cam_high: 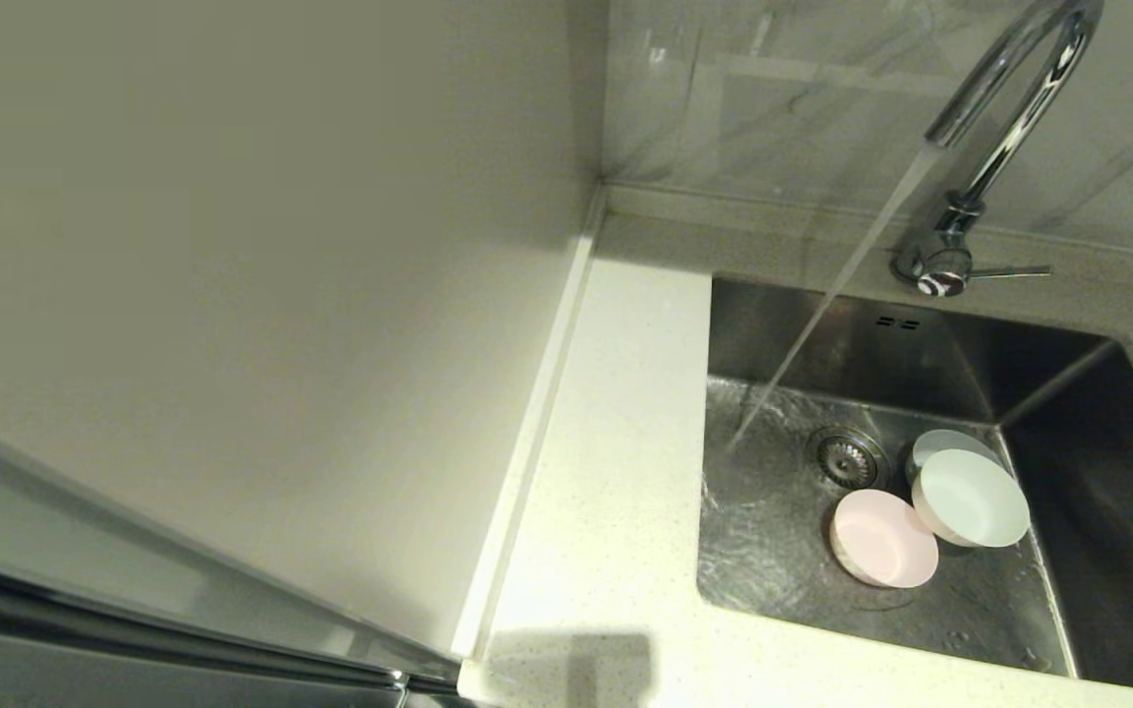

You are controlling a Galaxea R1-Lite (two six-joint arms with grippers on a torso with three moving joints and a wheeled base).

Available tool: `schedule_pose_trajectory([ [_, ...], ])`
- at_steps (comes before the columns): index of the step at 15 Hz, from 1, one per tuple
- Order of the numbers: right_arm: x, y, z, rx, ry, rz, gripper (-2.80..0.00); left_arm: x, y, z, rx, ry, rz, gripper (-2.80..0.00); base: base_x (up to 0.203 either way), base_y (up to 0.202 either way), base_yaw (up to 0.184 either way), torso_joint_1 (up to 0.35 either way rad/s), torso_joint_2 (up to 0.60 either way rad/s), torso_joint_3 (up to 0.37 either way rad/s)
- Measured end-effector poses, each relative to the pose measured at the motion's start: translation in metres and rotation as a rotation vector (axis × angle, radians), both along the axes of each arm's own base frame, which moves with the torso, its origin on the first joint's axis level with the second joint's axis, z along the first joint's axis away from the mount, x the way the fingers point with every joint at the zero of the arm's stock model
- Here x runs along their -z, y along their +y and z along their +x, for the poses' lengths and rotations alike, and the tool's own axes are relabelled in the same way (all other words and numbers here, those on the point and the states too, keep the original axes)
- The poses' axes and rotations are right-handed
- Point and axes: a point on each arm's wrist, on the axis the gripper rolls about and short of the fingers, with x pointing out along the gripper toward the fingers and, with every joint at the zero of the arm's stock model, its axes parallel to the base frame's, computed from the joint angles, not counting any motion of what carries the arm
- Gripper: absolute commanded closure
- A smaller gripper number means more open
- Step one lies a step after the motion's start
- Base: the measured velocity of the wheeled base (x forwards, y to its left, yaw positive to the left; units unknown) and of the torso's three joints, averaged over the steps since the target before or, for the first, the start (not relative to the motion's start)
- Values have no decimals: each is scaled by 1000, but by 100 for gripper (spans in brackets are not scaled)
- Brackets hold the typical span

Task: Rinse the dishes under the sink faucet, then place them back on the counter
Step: Wait for the water to rinse the bowl

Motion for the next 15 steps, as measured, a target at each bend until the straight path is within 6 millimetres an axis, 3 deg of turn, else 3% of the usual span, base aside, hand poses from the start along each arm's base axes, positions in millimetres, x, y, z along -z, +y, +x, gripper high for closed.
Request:
schedule_pose_trajectory([
  [15,0,0,0,0,0,0,0,0,0,0,0,0,0,0,0,0,0,0,0,0],
])
